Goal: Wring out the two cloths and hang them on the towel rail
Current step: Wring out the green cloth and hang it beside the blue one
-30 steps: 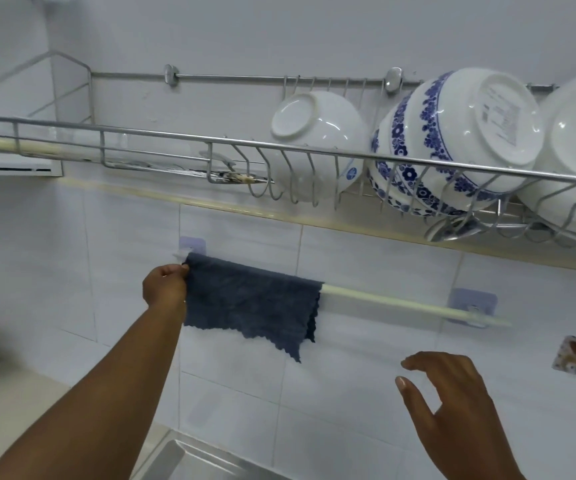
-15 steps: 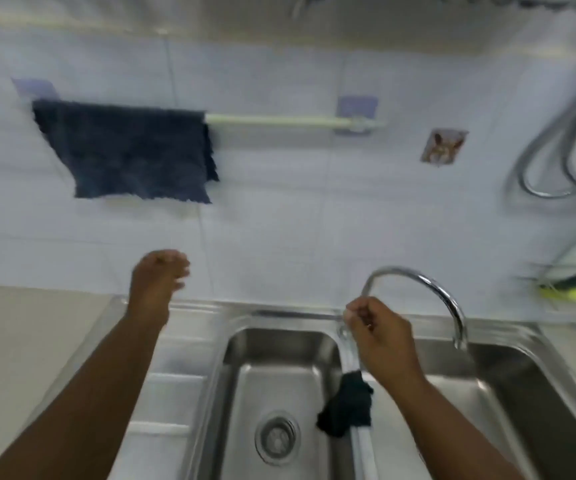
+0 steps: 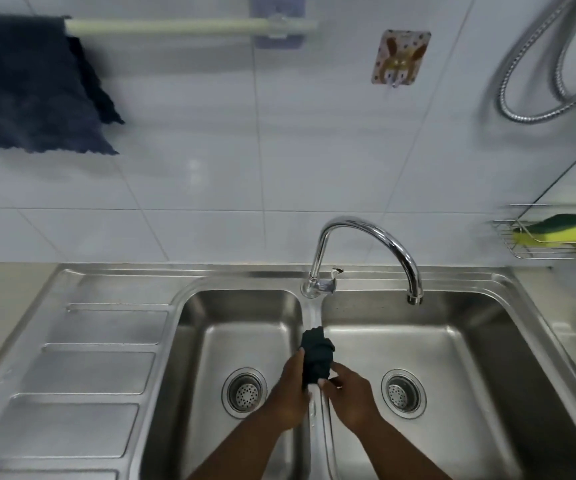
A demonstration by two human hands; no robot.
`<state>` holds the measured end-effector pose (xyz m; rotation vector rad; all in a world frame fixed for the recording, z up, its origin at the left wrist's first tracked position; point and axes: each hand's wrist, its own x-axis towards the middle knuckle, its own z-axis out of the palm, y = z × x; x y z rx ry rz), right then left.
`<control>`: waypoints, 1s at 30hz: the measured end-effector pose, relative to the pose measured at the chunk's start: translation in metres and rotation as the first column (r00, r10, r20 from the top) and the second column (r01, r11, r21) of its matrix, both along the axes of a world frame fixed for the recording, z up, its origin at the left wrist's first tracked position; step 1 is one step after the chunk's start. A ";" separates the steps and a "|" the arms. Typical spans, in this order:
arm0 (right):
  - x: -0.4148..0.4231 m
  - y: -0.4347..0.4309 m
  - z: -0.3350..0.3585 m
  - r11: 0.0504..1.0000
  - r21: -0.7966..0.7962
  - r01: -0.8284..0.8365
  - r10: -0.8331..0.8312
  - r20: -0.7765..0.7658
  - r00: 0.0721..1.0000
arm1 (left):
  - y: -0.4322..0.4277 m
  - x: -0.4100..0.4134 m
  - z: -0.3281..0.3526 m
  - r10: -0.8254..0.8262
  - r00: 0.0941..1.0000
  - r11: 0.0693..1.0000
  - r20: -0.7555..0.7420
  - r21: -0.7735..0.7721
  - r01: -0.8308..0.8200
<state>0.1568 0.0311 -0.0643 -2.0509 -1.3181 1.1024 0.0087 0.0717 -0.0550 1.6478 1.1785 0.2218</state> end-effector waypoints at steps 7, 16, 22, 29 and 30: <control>0.014 0.009 -0.006 0.964 0.150 -0.220 0.199 0.143 0.969 | 0.018 0.004 -0.012 0.069 0.992 0.998 -0.105 0.013 -0.068; 0.028 0.011 0.002 0.841 -0.018 -0.541 0.471 0.518 0.714 | -0.010 -0.007 0.005 0.009 0.964 0.974 -0.267 0.221 0.052; 0.048 -0.007 0.040 0.798 0.032 -0.601 0.536 0.419 0.733 | -0.030 -0.005 0.044 -0.022 0.966 0.970 -0.259 0.229 0.083; 0.094 -0.026 0.130 0.879 0.222 -0.422 0.431 0.010 0.902 | -0.032 0.012 0.144 0.029 0.997 0.976 -0.073 0.217 -0.012; 0.100 -0.030 0.141 0.875 0.248 -0.417 0.435 -0.023 0.900 | -0.033 0.016 0.156 0.060 0.998 0.981 0.026 0.184 -0.064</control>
